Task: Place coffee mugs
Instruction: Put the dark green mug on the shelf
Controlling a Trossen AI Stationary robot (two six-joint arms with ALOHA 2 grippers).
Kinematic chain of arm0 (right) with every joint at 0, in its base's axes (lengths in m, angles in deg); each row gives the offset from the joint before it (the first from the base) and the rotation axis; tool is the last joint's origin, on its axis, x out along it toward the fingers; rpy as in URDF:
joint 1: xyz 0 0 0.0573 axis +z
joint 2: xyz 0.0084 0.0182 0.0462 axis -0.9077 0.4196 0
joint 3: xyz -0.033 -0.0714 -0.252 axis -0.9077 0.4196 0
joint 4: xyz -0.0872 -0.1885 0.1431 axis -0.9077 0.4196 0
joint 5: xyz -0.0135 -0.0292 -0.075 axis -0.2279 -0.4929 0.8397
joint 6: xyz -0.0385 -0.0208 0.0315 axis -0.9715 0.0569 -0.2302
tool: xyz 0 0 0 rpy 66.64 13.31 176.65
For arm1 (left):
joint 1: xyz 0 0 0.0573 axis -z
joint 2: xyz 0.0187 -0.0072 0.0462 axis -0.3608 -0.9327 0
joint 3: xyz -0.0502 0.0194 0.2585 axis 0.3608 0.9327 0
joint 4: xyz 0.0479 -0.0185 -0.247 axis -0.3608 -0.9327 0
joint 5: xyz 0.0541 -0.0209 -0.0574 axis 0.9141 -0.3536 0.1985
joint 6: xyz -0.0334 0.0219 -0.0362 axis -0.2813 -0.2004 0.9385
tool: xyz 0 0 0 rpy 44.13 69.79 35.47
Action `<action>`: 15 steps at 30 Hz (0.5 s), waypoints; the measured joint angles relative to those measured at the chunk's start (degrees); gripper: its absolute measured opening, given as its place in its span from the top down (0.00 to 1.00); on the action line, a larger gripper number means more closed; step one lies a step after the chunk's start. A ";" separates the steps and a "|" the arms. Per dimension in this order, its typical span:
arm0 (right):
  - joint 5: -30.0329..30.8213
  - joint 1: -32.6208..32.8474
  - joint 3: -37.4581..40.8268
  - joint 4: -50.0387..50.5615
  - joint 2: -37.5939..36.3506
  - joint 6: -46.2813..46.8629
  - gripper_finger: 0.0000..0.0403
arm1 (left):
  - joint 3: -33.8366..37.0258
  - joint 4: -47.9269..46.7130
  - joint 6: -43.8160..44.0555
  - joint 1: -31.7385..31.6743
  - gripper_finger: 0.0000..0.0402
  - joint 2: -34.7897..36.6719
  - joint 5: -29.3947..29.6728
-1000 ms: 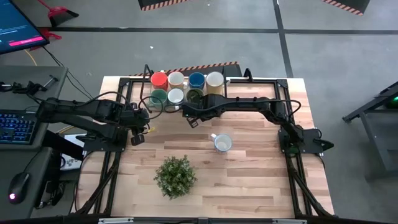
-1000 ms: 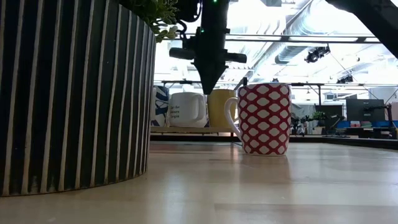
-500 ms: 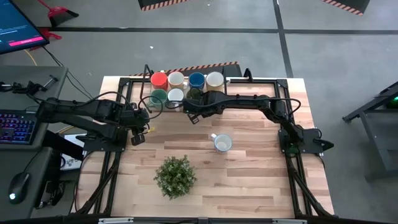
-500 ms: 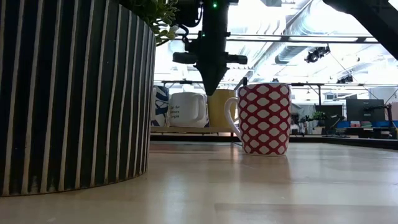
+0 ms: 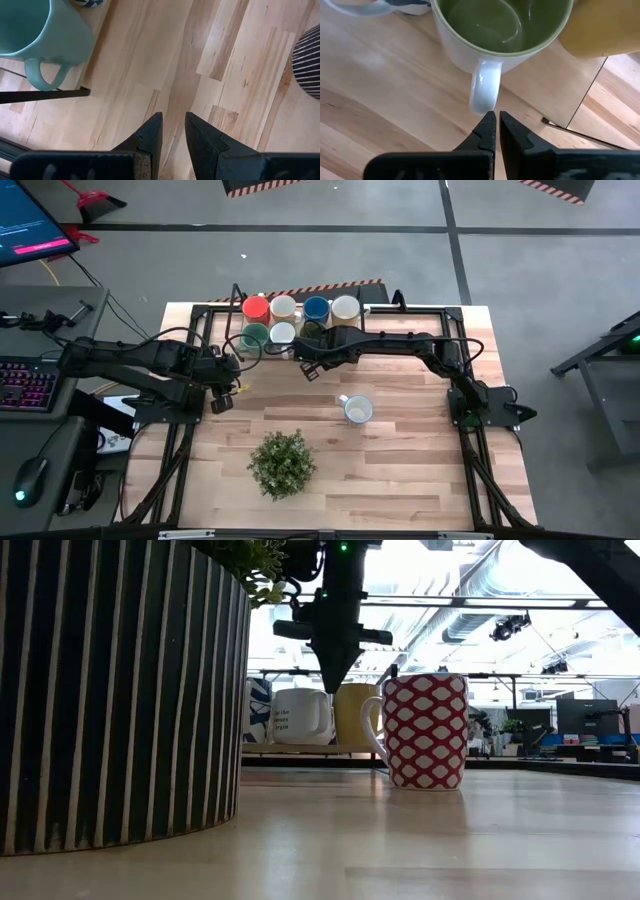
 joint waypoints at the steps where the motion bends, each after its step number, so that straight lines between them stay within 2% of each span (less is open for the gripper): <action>1: 0.00 0.00 0.00 -0.14 0.00 -0.32 1.00 | 0.00 0.00 0.00 0.00 0.82 0.00 0.01; 9: 2.91 0.00 0.00 0.42 0.00 1.21 1.00 | 0.00 0.02 0.11 0.00 0.82 0.00 -0.01; 15: 1.70 -0.34 -0.11 0.19 0.60 1.19 1.00 | 0.00 0.04 0.17 0.00 0.82 0.01 0.01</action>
